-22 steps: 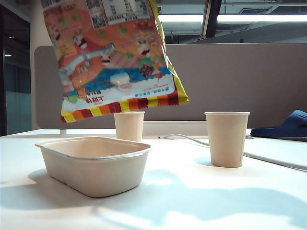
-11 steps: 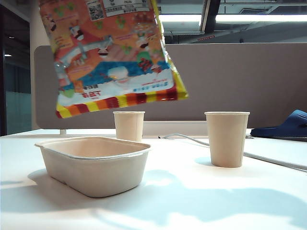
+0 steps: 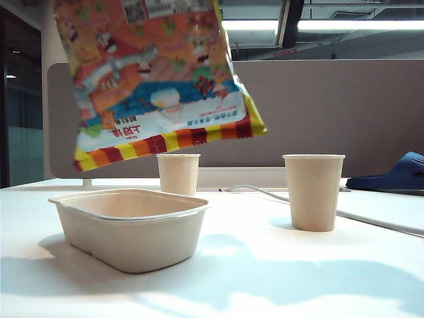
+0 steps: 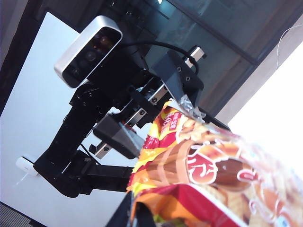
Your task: Pick up a bag of chips and put them in the box.
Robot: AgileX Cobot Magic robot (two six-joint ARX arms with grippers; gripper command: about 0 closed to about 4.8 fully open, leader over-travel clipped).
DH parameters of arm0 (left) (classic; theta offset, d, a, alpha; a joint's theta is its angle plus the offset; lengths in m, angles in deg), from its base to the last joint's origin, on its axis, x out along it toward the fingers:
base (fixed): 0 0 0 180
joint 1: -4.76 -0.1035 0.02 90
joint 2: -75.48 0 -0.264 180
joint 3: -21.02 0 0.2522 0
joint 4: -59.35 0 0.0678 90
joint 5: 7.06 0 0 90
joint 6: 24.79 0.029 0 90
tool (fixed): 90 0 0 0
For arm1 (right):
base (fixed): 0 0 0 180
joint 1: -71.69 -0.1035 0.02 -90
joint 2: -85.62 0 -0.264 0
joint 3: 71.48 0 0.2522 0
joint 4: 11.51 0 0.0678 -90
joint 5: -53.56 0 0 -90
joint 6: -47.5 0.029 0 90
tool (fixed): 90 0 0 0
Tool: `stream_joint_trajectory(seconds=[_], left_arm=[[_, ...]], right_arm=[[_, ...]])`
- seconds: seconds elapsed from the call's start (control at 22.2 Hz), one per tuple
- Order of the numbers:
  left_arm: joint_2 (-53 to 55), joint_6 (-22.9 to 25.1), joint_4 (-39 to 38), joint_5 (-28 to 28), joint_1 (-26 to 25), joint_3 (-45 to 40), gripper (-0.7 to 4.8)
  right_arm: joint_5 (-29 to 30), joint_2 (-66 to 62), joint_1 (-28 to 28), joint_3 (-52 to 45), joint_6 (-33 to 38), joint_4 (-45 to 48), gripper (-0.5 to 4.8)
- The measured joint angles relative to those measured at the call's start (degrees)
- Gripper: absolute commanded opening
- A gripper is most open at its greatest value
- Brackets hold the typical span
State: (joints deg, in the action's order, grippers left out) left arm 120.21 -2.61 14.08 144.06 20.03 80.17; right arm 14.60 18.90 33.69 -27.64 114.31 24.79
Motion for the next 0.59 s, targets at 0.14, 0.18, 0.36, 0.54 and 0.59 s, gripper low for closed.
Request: stream_joint_trajectory(seconds=[0.14, 0.18, 0.36, 0.54, 0.59], left_arm=[[0.57, 0.0, 0.0, 0.94, 0.0, 0.0, 2.72], [0.74, -0.02, 0.02, 1.2, 0.0, 0.0, 2.71], [1.46, 0.0, 0.0, 1.29, 0.0, 0.0, 2.15], [1.53, 0.0, 0.04, 1.29, 0.0, 0.0, 2.05], [1.53, 0.0, 0.04, 1.29, 0.0, 0.0, 2.04]], right_arm=[[-0.26, 0.0, 0.0, 0.0, 0.04, 0.02, -0.01], [-0.42, 0.0, 0.0, 0.0, 0.07, 0.02, -0.01], [-0.52, 0.0, 0.0, 0.0, 0.11, 0.0, -0.01], [-0.98, 0.0, 0.0, 0.0, 0.24, 0.02, -0.01], [-1.14, 0.0, 0.0, 0.0, 0.22, 0.02, -0.01]])
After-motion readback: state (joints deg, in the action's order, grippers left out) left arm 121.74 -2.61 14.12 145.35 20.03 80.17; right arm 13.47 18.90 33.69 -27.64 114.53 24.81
